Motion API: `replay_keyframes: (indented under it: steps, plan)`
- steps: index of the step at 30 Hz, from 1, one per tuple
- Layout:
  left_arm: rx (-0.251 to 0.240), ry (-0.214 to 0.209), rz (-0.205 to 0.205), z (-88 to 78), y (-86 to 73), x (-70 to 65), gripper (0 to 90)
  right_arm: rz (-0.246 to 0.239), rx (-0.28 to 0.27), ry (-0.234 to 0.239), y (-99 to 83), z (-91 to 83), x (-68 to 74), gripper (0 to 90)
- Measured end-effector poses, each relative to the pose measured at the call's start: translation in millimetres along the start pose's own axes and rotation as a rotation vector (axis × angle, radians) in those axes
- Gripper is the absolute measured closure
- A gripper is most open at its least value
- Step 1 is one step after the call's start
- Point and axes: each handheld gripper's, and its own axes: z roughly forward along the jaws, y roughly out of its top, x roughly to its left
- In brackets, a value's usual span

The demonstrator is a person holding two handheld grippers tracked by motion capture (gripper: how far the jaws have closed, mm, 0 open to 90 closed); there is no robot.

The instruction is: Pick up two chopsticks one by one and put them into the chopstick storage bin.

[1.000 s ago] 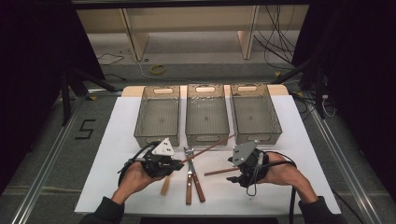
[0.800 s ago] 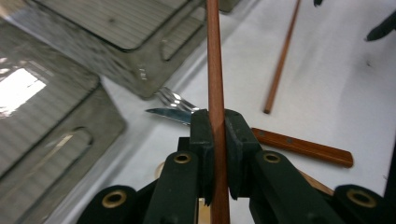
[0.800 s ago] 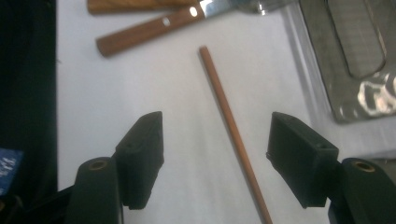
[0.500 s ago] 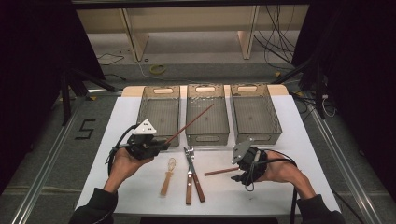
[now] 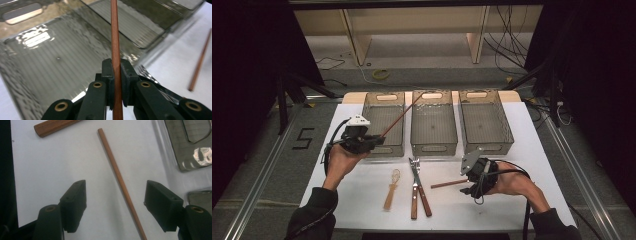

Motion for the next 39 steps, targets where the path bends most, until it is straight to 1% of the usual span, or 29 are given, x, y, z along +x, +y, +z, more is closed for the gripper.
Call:
replay_keyframes:
  steps: [4, 7, 9, 12, 15, 19, 23, 25, 27, 33, 35, 36, 37, 38, 39]
  plan:
    - [-0.015, 0.018, -0.052, 4.7, 3.3, 15.3, 82.9, 0.004, 0.005, -0.006, -0.5, -0.2, -0.8, 34.4]
    - [-0.006, 0.035, -0.080, 10.6, 5.2, 24.9, 82.9, 0.005, 0.002, -0.004, -1.0, 0.4, -1.7, 34.2]
    - [0.000, 0.042, -0.095, 13.5, 6.0, 28.4, 82.9, 0.010, 0.002, -0.004, -1.0, 0.4, -1.8, 34.0]
    - [0.015, 0.058, -0.103, 18.0, 7.5, 34.0, 82.9, 0.008, 0.000, -0.002, -1.0, 0.8, -1.9, 33.8]
    - [0.029, 0.077, -0.124, 23.1, 8.0, 40.2, 82.8, 0.007, -0.001, 0.001, -0.9, 0.7, -1.9, 33.6]
    - [0.041, 0.094, -0.163, 29.0, 6.4, 50.3, 82.9, 0.014, 0.003, -0.002, -1.2, 0.0, -1.9, 33.4]
    - [0.060, 0.106, -0.186, 34.1, 4.7, 55.0, 82.8, 0.017, 0.001, -0.001, -1.7, 0.0, -2.8, 33.2]
    - [0.077, 0.117, -0.190, 37.0, 3.8, 57.6, 82.7, 0.020, 0.000, -0.003, -1.7, 0.6, -2.8, 33.1]
    - [0.088, 0.131, -0.203, 39.8, 2.8, 59.5, 82.7, 0.019, 0.006, 0.000, -1.5, 0.9, -3.0, 33.1]
    - [0.123, 0.151, -0.236, 46.9, 0.2, 62.3, 82.3, 0.017, 0.009, 0.002, -1.5, 1.5, -2.8, 33.0]
    - [0.130, 0.171, -0.238, 49.6, -1.0, 63.0, 81.9, 0.014, 0.008, 0.006, -1.4, 1.9, -2.6, 32.9]
    - [0.128, 0.179, -0.250, 50.6, -1.7, 63.7, 81.4, 0.013, 0.011, 0.005, -1.2, 1.8, -2.4, 32.9]
    - [0.130, 0.173, -0.263, 51.6, -2.2, 63.9, 75.7, 0.013, 0.011, 0.006, -1.0, 1.8, -2.2, 32.9]
    - [0.139, 0.164, -0.270, 51.9, -2.2, 63.1, 67.8, 0.013, 0.010, 0.008, -1.1, 1.8, -2.3, 32.8]
    - [0.134, 0.166, -0.264, 51.2, -2.4, 61.5, 62.6, 0.014, 0.008, 0.006, -1.3, 1.6, -2.4, 32.8]
